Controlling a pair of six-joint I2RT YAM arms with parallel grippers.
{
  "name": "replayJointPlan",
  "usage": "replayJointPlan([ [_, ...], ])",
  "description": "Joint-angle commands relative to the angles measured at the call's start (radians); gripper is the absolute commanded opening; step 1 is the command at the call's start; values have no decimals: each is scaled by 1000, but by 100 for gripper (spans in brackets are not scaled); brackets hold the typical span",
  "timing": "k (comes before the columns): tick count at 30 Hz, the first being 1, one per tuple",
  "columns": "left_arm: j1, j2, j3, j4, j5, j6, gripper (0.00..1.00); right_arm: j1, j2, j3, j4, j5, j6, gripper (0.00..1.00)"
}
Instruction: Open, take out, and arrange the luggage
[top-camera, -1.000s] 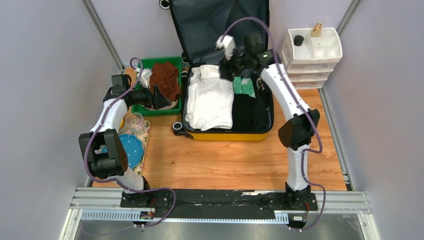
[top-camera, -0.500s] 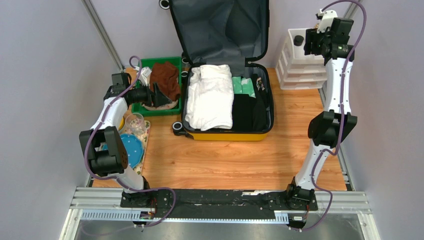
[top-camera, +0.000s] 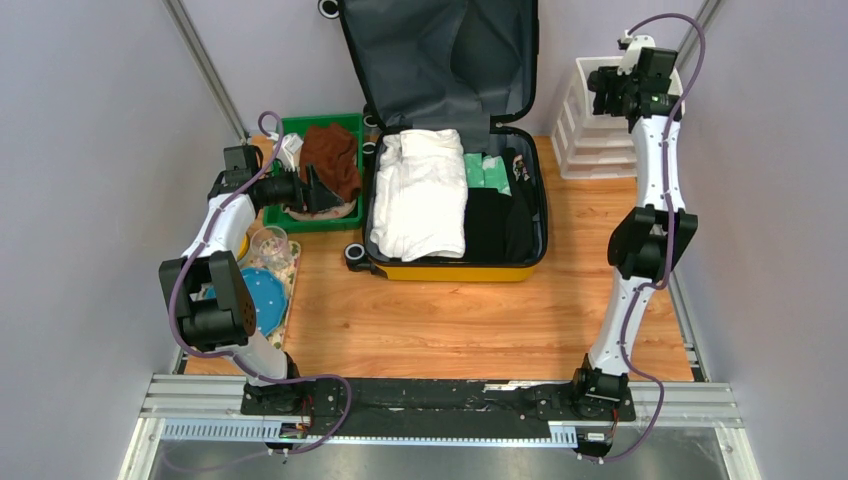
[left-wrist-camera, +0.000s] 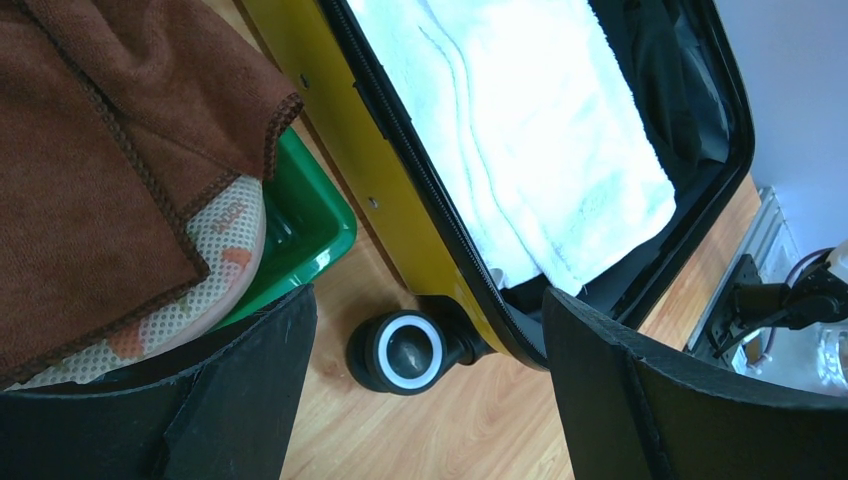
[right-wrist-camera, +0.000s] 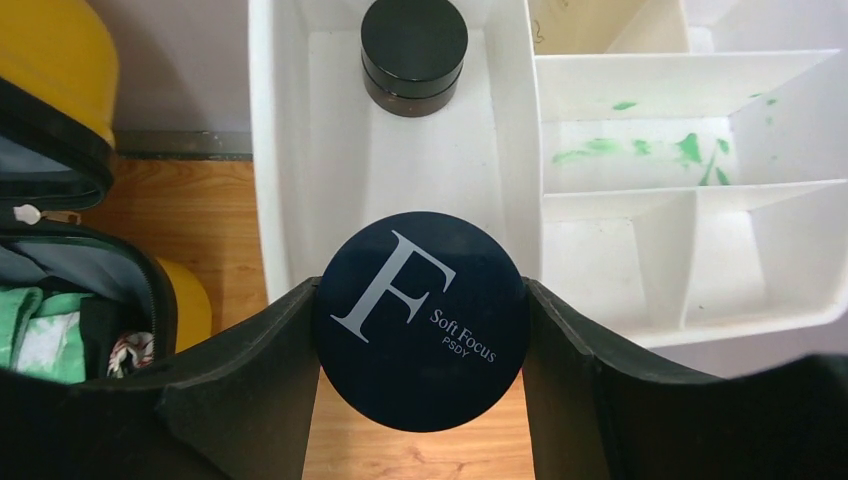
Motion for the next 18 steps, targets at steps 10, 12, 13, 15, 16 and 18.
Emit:
replayJointPlan([
  [10, 5, -30, 19, -2, -9, 21, 91, 12, 35, -4, 248, 44, 47, 70],
  [12, 5, -30, 19, -1, -12, 21, 91, 12, 34, -2, 257, 35, 49, 76],
  [13, 4, -30, 21, -1, -13, 21, 91, 12, 31, -4, 260, 33, 53, 77],
  [15, 5, -27, 24, 1, -12, 18, 91, 12, 31, 1, 262, 21, 52, 79],
  [16, 5, -22, 28, 1, -12, 15, 91, 12, 29, 0, 263, 23, 53, 79],
  [18, 5, -19, 32, 3, -7, 10, 91, 12, 25, 1, 268, 21, 52, 81],
])
